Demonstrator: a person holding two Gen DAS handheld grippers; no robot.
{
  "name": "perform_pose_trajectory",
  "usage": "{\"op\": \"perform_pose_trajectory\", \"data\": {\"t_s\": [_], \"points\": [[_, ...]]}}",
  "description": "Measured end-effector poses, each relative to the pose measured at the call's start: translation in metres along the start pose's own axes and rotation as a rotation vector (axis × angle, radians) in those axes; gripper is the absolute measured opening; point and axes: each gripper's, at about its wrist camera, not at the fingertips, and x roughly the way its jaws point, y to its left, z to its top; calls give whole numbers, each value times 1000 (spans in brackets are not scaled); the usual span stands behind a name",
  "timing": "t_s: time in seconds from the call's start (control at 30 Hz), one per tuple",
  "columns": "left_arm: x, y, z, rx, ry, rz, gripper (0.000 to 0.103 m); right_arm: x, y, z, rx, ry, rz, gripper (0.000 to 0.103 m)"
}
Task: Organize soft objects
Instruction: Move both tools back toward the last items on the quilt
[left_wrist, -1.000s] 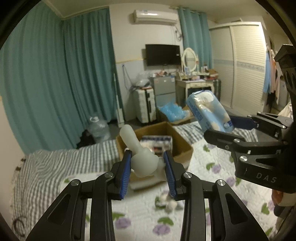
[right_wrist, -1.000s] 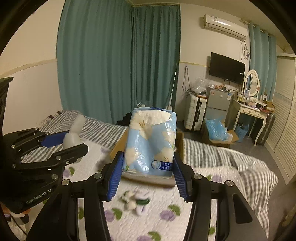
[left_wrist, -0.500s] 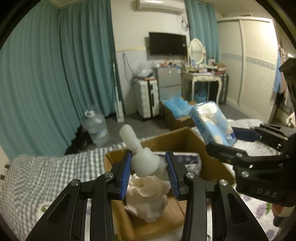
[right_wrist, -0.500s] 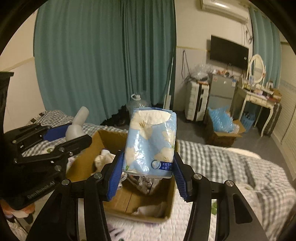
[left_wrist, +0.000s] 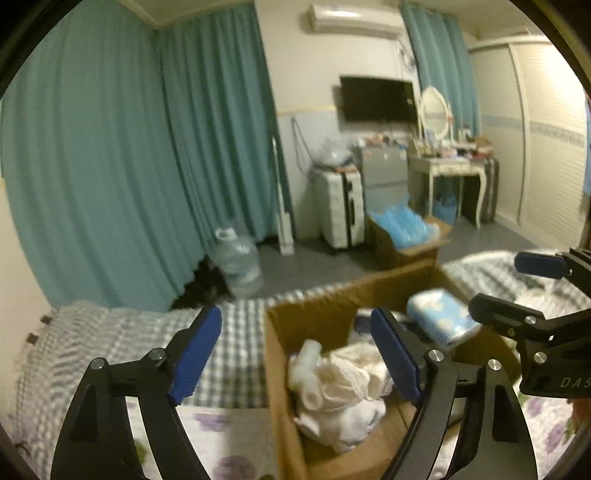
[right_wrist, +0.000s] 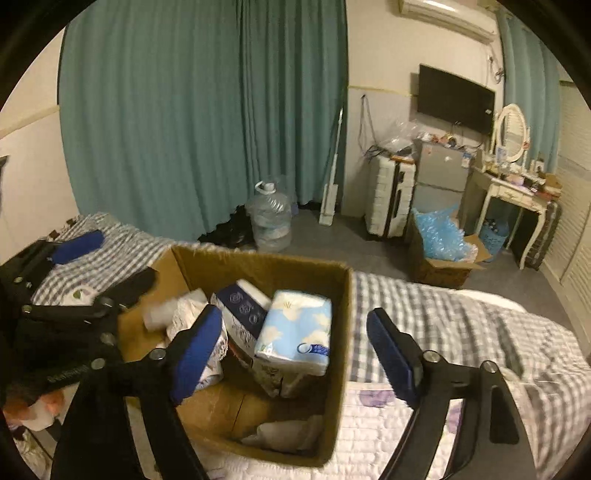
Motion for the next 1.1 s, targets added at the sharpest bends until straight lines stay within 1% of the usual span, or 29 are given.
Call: {"op": "perform_pose_trajectory", "data": {"t_s": [0.07, 0.13, 0.2, 0.33, 0.43, 0.53, 0.6, 0.67, 0.7, 0.8, 0.87, 0.97, 1.07, 1.1], "points": [[-26, 5, 11, -13, -28, 7, 84, -29, 3, 11, -4, -31, -13, 92], [-60, 12, 22, -28, -63, 7, 91, -58, 8, 20, -16, -57, -26, 95], [-97, 19, 34, -47, -121, 11, 92, -92, 13, 31, -26, -96, -38, 98], [-159, 30, 47, -65, -186, 18, 95, -166, 23, 47, -18, -172, -20, 101], [-192, 37, 48, -82, -219, -4, 95, -211, 33, 52, -33, -208, -27, 101], [-218, 38, 41, -113, -221, -52, 95, -251, 44, 48, -47, -268, -39, 101], [-235, 37, 34, -125, -224, -75, 95, -270, 49, 45, -42, -281, -22, 101], [-248, 31, 28, -110, -238, -84, 95, -287, 53, 37, -43, -293, -10, 101], [-256, 29, 23, -101, -247, -72, 95, -296, 57, 31, -52, -296, -8, 101], [-267, 28, 7, -84, -260, -60, 95, -312, 63, 16, -61, -318, -28, 101], [-267, 31, -3, -93, -246, -63, 95, -317, 64, 5, -54, -321, -38, 101], [-256, 38, -23, -130, -197, -59, 95, -311, 65, -14, -41, -292, -17, 101], [-238, 38, -42, -135, -162, -34, 95, -291, 67, -36, -48, -250, -20, 101], [-225, 37, -51, -131, -139, -20, 95, -282, 67, -43, -52, -231, -27, 101]]}}
